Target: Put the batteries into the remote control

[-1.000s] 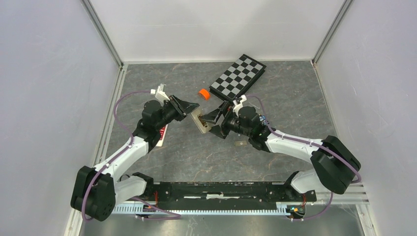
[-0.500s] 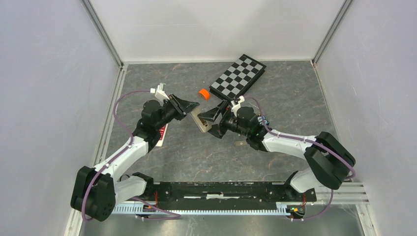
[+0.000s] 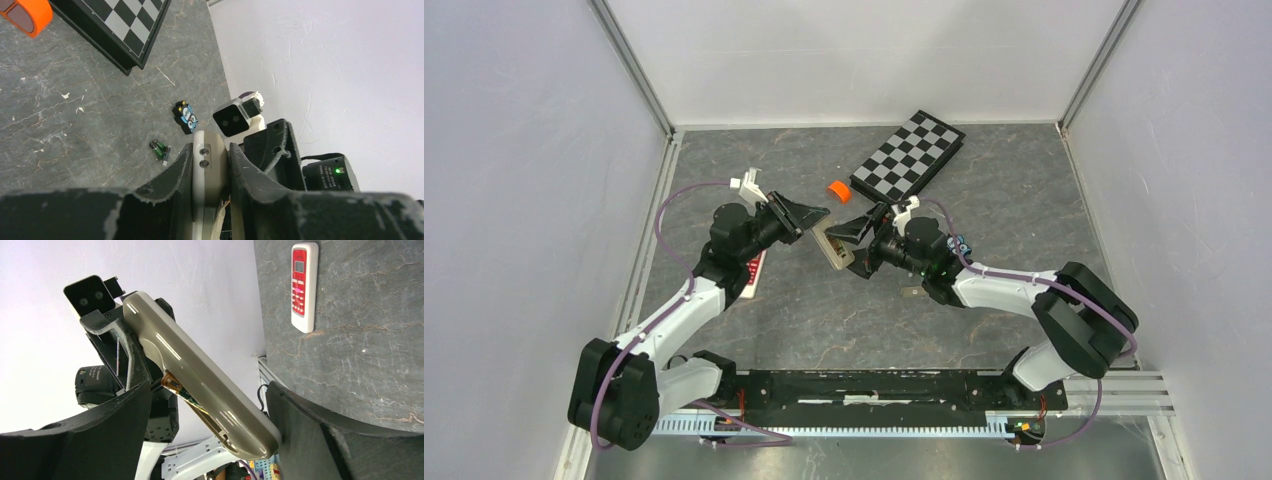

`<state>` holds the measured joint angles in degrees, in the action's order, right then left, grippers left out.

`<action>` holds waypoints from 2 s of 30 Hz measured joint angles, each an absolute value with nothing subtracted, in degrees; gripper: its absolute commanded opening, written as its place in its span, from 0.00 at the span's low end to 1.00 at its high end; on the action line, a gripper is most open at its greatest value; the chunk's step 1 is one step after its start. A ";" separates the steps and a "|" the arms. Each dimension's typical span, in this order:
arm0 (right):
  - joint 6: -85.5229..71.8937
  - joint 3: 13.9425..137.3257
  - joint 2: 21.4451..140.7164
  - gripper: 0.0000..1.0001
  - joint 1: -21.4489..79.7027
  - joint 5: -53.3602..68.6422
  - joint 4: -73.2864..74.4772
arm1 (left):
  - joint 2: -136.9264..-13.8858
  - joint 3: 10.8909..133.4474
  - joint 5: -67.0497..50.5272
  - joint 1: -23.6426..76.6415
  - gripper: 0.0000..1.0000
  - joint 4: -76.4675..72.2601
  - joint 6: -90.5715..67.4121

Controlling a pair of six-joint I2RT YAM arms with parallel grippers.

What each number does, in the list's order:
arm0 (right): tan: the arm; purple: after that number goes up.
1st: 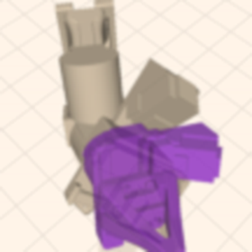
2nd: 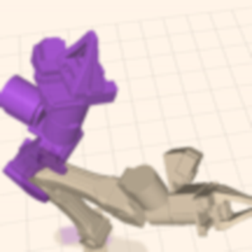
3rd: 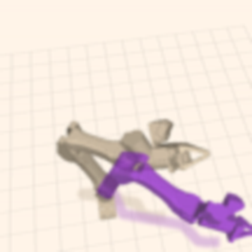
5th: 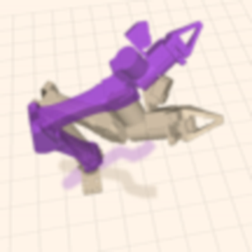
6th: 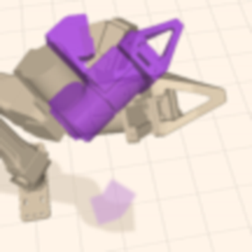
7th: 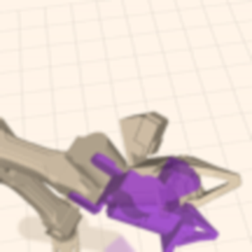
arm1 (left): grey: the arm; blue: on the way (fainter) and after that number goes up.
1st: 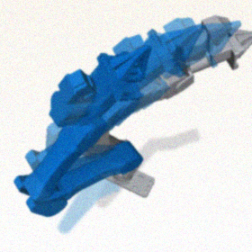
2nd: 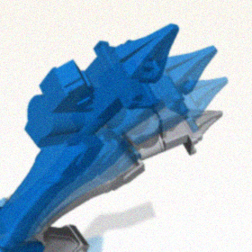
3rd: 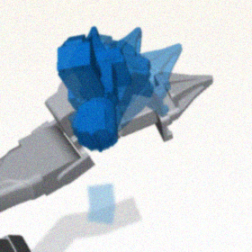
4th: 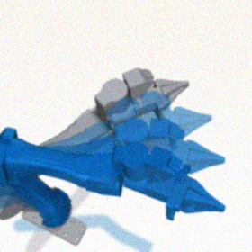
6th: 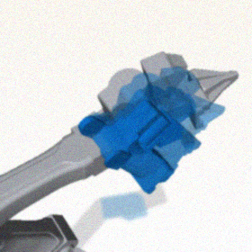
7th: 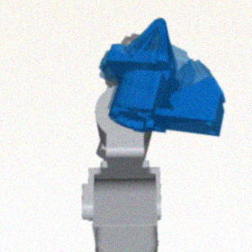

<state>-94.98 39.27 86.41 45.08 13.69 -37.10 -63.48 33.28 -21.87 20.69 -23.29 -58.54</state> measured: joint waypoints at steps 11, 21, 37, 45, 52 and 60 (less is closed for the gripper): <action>-97.25 38.13 87.13 0.82 44.86 13.74 -42.24 | -62.15 32.03 -23.33 20.60 0.02 -27.70 -58.43; -97.71 38.11 87.99 0.75 44.82 15.00 -43.09 | -62.11 30.46 -24.51 20.60 0.02 -30.87 -58.43; -97.76 37.32 89.01 0.36 44.51 16.62 -47.90 | -61.06 31.03 -24.16 20.03 0.02 -30.24 -59.18; -99.00 36.47 89.34 0.35 44.51 16.95 -50.63 | -61.12 33.82 -24.38 20.32 0.02 -25.08 -59.83; -99.18 34.87 89.38 0.31 44.51 17.56 -55.27 | -61.47 36.10 -27.16 20.32 0.02 -20.21 -63.59; -99.02 32.27 88.82 0.45 44.60 18.26 -59.24 | -61.49 36.62 -29.50 20.21 0.02 -16.64 -67.64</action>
<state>-99.02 32.27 88.82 44.60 18.26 -59.24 -61.49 36.62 -29.50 20.21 -16.64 -67.64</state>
